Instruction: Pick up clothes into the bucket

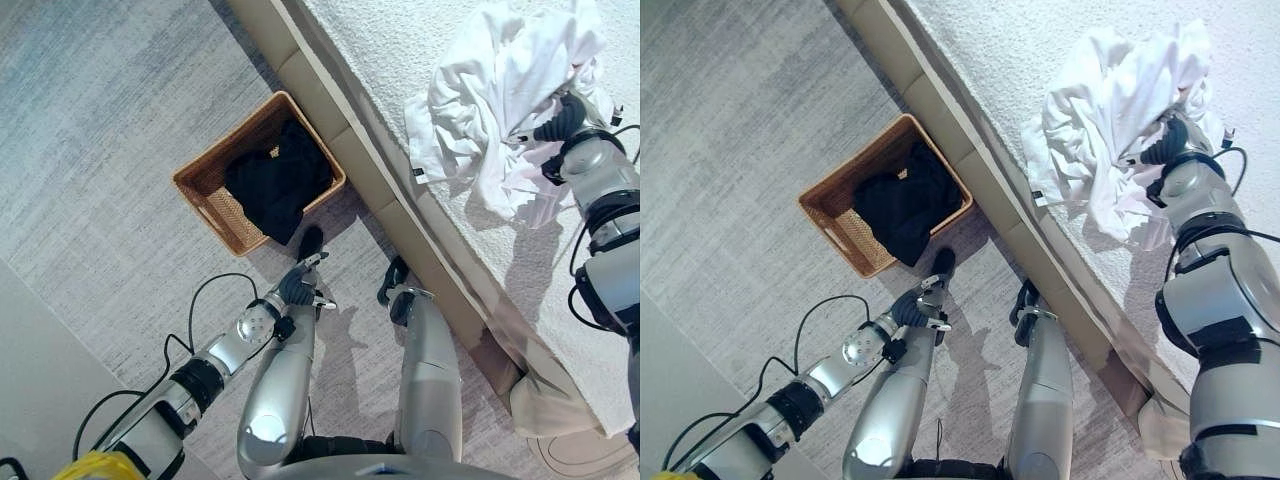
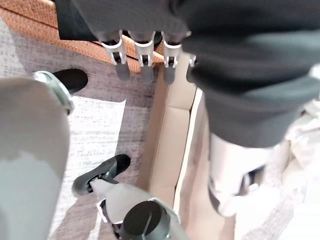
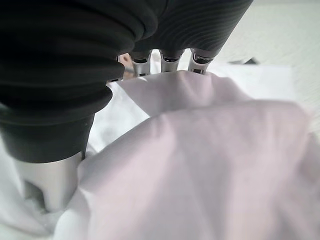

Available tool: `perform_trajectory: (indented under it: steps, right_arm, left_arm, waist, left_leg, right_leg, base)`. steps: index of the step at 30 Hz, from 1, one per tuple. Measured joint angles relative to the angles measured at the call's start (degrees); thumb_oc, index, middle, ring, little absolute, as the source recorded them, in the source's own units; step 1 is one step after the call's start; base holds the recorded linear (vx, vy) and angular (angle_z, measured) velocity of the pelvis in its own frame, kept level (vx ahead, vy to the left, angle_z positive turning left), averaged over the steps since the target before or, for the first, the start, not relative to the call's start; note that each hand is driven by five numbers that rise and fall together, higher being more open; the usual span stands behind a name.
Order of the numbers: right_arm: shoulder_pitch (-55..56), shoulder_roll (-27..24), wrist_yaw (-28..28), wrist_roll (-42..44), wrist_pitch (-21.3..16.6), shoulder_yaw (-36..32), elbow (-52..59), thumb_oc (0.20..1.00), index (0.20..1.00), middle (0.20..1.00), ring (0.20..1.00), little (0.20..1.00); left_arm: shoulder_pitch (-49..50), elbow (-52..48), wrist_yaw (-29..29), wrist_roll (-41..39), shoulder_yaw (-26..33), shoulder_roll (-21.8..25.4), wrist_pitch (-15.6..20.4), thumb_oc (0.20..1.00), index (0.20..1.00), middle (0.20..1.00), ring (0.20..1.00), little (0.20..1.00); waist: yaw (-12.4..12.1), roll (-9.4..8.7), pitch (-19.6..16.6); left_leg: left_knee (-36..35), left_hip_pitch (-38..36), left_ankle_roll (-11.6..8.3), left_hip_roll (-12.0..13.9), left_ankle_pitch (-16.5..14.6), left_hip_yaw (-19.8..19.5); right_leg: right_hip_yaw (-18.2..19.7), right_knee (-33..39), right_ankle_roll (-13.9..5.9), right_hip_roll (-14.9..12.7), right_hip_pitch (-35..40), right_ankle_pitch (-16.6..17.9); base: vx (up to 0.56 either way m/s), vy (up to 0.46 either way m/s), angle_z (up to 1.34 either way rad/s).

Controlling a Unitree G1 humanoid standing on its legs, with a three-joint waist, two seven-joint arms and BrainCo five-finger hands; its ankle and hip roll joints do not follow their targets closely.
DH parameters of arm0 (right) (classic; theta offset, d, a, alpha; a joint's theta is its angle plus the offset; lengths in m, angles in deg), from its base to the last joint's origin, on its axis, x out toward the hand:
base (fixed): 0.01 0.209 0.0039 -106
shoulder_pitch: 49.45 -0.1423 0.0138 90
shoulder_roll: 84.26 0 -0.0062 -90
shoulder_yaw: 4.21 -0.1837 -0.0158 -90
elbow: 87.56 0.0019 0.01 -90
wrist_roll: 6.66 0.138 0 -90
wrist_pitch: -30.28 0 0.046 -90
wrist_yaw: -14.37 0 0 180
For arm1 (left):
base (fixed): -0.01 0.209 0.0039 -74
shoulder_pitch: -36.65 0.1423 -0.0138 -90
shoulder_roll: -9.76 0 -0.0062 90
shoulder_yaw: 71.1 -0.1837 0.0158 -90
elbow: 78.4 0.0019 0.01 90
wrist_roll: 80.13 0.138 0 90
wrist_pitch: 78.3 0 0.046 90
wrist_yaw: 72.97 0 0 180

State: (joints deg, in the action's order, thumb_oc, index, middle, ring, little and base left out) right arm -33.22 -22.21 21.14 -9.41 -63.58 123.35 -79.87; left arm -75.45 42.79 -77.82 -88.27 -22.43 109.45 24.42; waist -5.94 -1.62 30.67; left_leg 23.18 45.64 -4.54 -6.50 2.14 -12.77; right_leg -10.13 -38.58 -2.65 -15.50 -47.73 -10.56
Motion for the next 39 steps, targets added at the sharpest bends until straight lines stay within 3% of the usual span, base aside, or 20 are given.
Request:
perform_trajectory:
  steps: [1, 2, 9, 17, 27, 29, 32, 39]
  right_arm:
    - [0.0, -0.2, -0.1, -0.3, 0.2, 0.0, 0.0, 0.382, 0.382, 0.382, 0.382, 0.382]
    - [0.0, -1.1, -1.0, -1.2, 0.3, 0.0, -0.1, 0.200, 0.200, 0.200, 0.200, 0.200]
    - [-0.1, -3.4, -2.0, 0.9, 1.7, -2.7, 2.0, 0.200, 0.200, 0.200, 0.200, 0.200]
    - [-2.6, -6.4, 0.3, 6.5, 1.6, -0.6, 12.3, 0.200, 0.200, 0.200, 0.200, 0.200]
    - [-9.8, -14.9, 7.5, 6.8, 0.6, 3.1, 30.2, 0.200, 0.200, 0.200, 0.200, 0.200]
    - [-10.5, -15.7, 9.6, 6.6, 0.4, 2.3, 34.4, 0.200, 0.200, 0.200, 0.200, 0.200]
    - [-10.9, -16.3, 11.3, 6.0, 0.7, 0.8, 38.5, 0.200, 0.200, 0.200, 0.200, 0.200]
    - [-8.0, -18.5, 12.2, 4.5, 0.3, -3.3, 51.1, 0.200, 0.200, 0.200, 0.200, 0.200]
  left_arm:
    - [0.0, 0.2, 0.1, -0.1, 0.2, 0.0, 0.0, 1.000, 1.000, 1.000, 1.000, 1.000]
    - [0.3, 0.5, 0.3, -0.7, 1.6, -0.2, -0.3, 1.000, 1.000, 1.000, 1.000, 1.000]
    - [0.8, 2.2, -1.5, -6.8, 10.2, -1.2, -0.8, 1.000, 1.000, 1.000, 1.000, 1.000]
    - [1.2, 1.7, -2.0, -7.9, 11.1, -1.5, -0.7, 1.000, 1.000, 1.000, 1.000, 1.000]
    - [4.2, -2.8, -2.1, -8.7, 13.1, 0.0, 0.1, 1.000, 1.000, 1.000, 1.000, 1.000]
    - [5.3, -4.9, -2.1, -9.2, 15.9, 1.1, 0.3, 1.000, 1.000, 1.000, 1.000, 1.000]
    - [5.2, -8.4, -2.1, -10.9, 17.1, 2.9, 0.3, 1.000, 1.000, 1.000, 1.000, 1.000]
    - [-0.4, -21.8, -2.4, -11.4, 22.7, 9.4, 1.6, 1.000, 1.000, 1.000, 1.000, 1.000]
  waist:
    - [-0.1, 0.00, 0.0]
    - [-0.4, 0.04, 0.0]
    - [-0.2, 0.42, 0.0]
    - [1.3, 0.84, 0.0]
    - [5.5, -0.38, -0.1]
    - [7.2, -1.45, -0.1]
    - [8.5, -1.57, -0.3]
    - [9.2, -1.31, -1.4]
  left_leg:
    - [-0.1, 0.0, -0.01, 0.0, 0.1, 0.0]
    - [-0.4, -0.1, 0.00, -0.1, 0.4, -0.1]
    - [-0.8, -0.3, 0.02, 0.2, 1.2, 0.2]
    - [-4.2, -4.3, 0.39, 1.9, 2.3, 1.6]
    - [-9.1, -17.8, 1.48, 4.0, 1.9, 5.3]
    - [-10.4, -21.0, 1.83, 4.4, 1.5, 6.8]
    - [-11.2, -23.4, 1.71, 4.7, 1.5, 8.1]
    - [-13.4, -30.1, 1.67, 5.8, 1.0, 9.9]
  right_leg:
    - [0.0, 0.0, -0.01, 0.0, 0.0, 0.0]
    - [0.0, 0.0, -0.02, -0.1, 0.0, 0.0]
    - [0.0, 1.2, -0.09, 0.2, 0.2, 1.1]
    - [0.4, 6.9, -0.54, 2.1, 4.5, 4.4]
    - [3.6, 16.9, -2.16, 4.9, 18.0, 8.4]
    - [4.8, 18.9, -2.58, 5.3, 20.7, 8.8]
    - [5.6, 20.2, -2.79, 5.7, 22.8, 9.6]
    - [7.0, 22.7, -2.67, 6.8, 28.7, 10.5]
  base:
    - [-0.02, -0.006, 0.04]
    - [-0.03, 0.006, 0.04]
    - [-0.04, 0.018, -0.04]
    - [-0.02, 0.017, -0.14]
    - [0.01, 0.031, -0.24]
    - [0.05, 0.029, -0.32]
    - [0.06, 0.006, -0.20]
    - [0.08, -0.003, -0.17]
